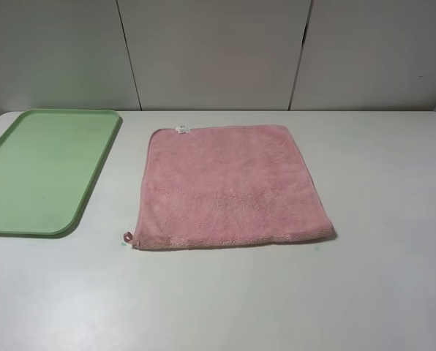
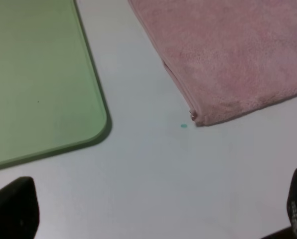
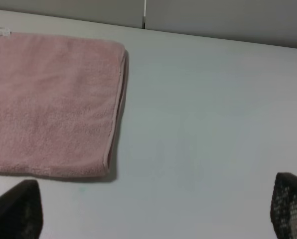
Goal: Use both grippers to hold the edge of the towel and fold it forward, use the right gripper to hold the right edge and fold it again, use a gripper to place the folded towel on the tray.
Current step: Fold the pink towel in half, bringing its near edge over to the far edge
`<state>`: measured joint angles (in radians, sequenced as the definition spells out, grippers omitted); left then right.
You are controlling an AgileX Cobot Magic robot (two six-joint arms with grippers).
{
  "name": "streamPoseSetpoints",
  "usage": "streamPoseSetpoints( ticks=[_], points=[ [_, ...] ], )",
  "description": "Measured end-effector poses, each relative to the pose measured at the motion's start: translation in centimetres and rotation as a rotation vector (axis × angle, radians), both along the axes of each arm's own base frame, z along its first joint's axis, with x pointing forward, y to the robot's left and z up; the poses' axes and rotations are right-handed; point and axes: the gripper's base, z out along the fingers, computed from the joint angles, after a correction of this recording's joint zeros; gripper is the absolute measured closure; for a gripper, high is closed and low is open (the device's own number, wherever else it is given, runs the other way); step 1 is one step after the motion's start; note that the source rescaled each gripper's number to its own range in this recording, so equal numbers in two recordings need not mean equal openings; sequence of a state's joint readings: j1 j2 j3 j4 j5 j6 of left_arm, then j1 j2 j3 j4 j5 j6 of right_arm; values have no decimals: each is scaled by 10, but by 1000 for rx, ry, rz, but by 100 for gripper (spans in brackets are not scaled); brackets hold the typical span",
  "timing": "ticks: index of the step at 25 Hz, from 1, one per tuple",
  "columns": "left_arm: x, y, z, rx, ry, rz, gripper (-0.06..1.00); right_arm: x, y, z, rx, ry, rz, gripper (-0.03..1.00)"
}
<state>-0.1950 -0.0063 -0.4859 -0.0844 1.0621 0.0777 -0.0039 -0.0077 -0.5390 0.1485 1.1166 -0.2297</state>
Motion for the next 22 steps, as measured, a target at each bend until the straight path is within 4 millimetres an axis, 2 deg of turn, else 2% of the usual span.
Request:
streamPoseSetpoints(
  ticks=[22],
  points=[
    [0, 0, 0, 0, 0, 0, -5, 0, 0, 0, 0, 0, 31, -3]
  ],
)
